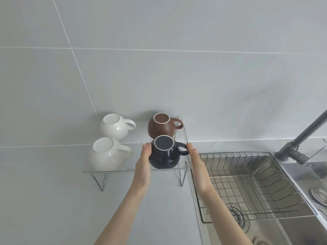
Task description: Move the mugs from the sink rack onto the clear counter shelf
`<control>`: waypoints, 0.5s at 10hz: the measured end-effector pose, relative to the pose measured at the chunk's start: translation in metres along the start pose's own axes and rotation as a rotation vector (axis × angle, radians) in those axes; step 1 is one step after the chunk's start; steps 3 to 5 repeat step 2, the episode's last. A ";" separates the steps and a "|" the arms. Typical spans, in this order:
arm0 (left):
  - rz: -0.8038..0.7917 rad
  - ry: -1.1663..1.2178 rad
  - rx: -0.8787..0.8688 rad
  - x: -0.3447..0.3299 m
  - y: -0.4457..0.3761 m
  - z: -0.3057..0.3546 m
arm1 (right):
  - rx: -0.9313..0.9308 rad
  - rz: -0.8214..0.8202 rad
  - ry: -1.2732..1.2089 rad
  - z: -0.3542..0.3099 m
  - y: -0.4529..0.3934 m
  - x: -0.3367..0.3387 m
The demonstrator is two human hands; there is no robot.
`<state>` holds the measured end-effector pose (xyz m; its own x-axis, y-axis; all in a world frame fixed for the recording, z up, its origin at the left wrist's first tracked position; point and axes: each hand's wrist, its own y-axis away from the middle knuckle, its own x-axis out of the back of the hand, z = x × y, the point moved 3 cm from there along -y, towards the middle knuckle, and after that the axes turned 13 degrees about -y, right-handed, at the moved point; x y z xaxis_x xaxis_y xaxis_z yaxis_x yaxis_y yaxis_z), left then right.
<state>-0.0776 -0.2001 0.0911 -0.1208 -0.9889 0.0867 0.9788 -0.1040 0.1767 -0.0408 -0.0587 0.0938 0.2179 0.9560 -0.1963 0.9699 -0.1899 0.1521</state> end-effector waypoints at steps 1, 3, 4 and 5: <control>-0.002 -0.318 -0.050 0.005 -0.002 0.016 | 0.033 -0.015 0.084 -0.027 0.006 0.002; -0.032 -0.626 -0.003 0.012 -0.003 0.044 | 0.212 -0.102 0.133 -0.085 0.026 0.008; -0.032 -0.626 -0.003 0.012 -0.003 0.044 | 0.212 -0.102 0.133 -0.085 0.026 0.008; -0.032 -0.626 -0.003 0.012 -0.003 0.044 | 0.212 -0.102 0.133 -0.085 0.026 0.008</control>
